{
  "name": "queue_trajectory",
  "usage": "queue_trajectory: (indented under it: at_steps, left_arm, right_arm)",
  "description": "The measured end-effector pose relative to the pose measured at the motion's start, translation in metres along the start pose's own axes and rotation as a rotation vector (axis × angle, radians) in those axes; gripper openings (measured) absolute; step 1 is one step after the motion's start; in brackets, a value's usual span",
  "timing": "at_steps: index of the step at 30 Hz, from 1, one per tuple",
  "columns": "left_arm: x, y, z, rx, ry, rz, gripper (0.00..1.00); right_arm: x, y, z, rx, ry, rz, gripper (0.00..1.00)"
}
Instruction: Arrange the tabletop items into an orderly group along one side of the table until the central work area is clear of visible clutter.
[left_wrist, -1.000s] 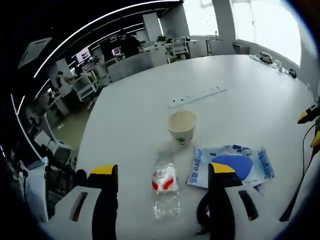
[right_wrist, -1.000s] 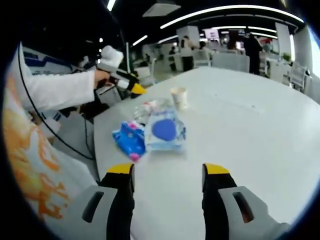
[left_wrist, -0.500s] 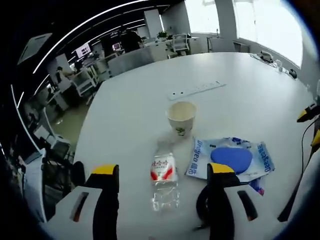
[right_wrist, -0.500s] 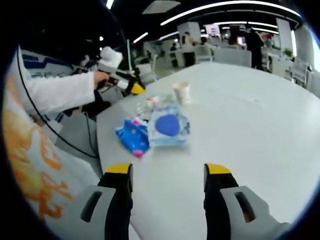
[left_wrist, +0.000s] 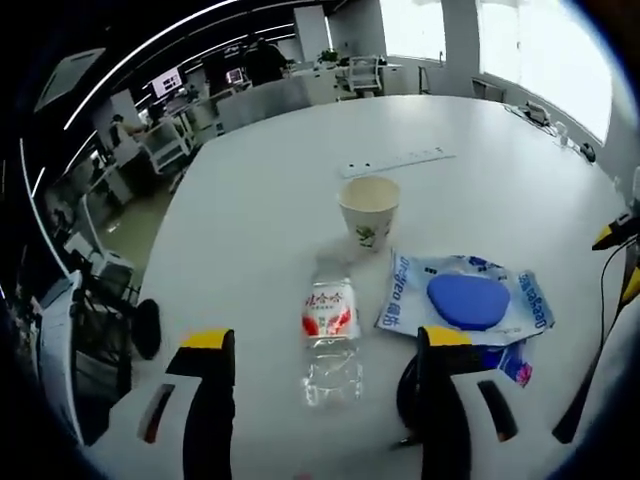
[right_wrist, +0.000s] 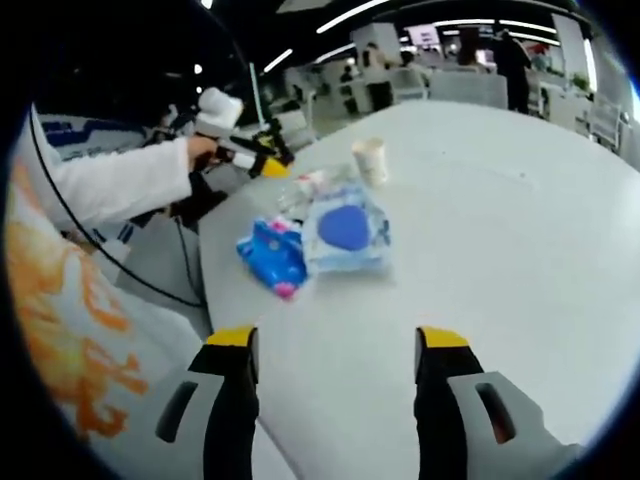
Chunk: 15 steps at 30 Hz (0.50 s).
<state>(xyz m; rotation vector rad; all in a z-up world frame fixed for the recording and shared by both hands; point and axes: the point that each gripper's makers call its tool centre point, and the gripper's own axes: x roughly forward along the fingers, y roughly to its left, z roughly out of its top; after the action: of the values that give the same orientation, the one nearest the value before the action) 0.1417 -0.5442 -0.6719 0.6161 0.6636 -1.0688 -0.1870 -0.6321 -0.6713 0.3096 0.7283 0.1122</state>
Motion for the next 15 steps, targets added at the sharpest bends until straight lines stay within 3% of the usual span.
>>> queue_trajectory:
  at_steps: [15]
  left_arm:
    - [0.019, 0.002, 0.003, -0.02, 0.024, -0.025, 0.74]
  right_arm:
    - [0.006, -0.003, -0.005, 0.02, 0.036, 0.003, 0.62]
